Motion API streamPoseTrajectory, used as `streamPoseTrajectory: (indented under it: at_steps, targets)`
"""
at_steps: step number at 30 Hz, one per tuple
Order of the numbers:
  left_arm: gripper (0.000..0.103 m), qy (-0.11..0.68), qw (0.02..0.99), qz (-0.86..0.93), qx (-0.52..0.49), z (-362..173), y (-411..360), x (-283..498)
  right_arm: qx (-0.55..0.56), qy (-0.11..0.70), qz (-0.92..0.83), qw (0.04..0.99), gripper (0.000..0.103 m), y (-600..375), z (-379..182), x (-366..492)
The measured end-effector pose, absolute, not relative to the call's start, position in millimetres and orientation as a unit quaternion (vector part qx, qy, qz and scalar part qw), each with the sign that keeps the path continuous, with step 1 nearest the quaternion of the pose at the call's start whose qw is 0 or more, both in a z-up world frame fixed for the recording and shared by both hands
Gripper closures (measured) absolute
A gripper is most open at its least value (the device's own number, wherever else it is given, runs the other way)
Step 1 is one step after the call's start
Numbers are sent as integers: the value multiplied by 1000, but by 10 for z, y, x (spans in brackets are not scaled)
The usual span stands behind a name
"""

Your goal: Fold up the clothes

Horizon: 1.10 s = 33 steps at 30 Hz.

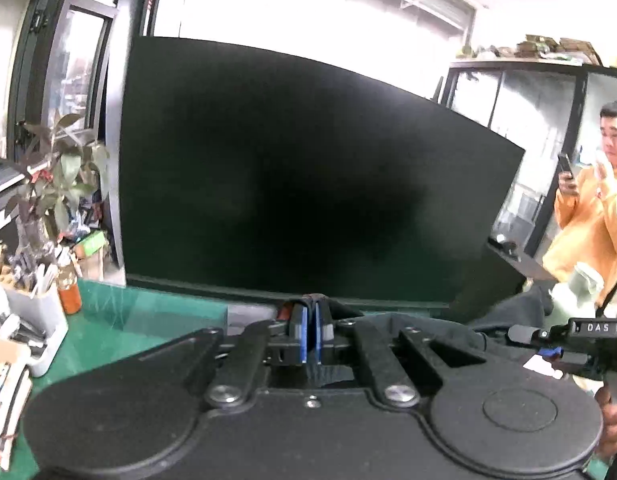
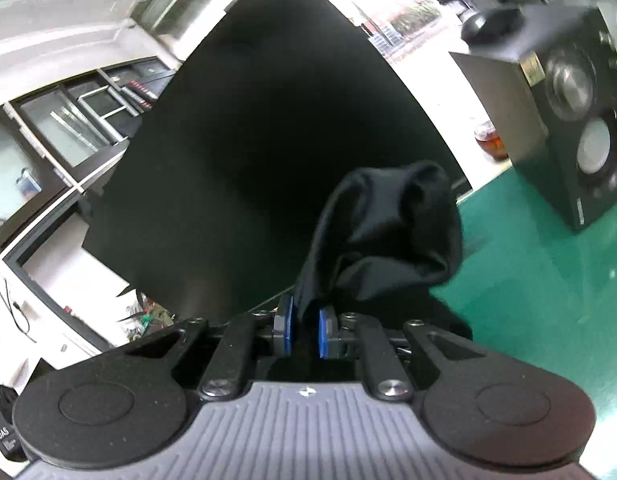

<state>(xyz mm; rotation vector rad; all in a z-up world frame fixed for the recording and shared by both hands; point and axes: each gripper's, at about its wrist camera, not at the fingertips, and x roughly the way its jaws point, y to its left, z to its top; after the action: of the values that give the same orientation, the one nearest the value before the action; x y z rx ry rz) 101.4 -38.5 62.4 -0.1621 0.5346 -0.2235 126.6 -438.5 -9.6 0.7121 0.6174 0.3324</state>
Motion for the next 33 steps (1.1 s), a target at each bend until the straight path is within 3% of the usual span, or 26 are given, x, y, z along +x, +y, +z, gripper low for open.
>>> streamPoseTrajectory:
  at_steps: [5,7,12,16,20,22,23,26,27,28,29,30,33]
  targets:
    - [98,381,918,-87,-62,-37,-329,683,364,415,93,829,85,-4464,-765,913]
    - [97,452,887,-73,-64,-403,-295,565,375,458,53,804,65,-4529,-1022,760]
    - [96,501,863,-48,-34,-795,-230,392,394,467,-19,792,47,-4692,-1240,546]
    - [95,515,855,-41,-47,-923,-149,404,351,530,-42,771,29,-4600,-1376,610]
    - [95,518,853,-42,-45,-963,-135,394,316,535,-33,783,33,-4361,-1476,695]
    - [95,521,852,-40,-42,-993,-154,458,304,533,13,790,73,-4230,-1445,789]
    - [95,521,852,-39,-42,-996,-149,480,303,527,26,793,78,-4215,-1457,801]
    - [95,521,851,-37,-45,-997,-153,519,280,388,120,870,79,-4077,-939,878]
    - [95,522,851,-37,-45,-999,-163,527,253,317,150,902,68,-4019,-673,855]
    - [95,523,851,-37,-45,-1001,-172,536,238,269,156,920,27,-3992,-484,855]
    - [94,524,850,-36,-45,-1009,-180,541,237,259,148,925,8,-3992,-436,882]
    - [94,525,849,-35,-44,-1019,-187,544,241,268,115,926,3,-4015,-441,940]
    - [92,528,848,-31,-41,-1049,-209,555,258,372,56,890,16,-4117,-789,1066]
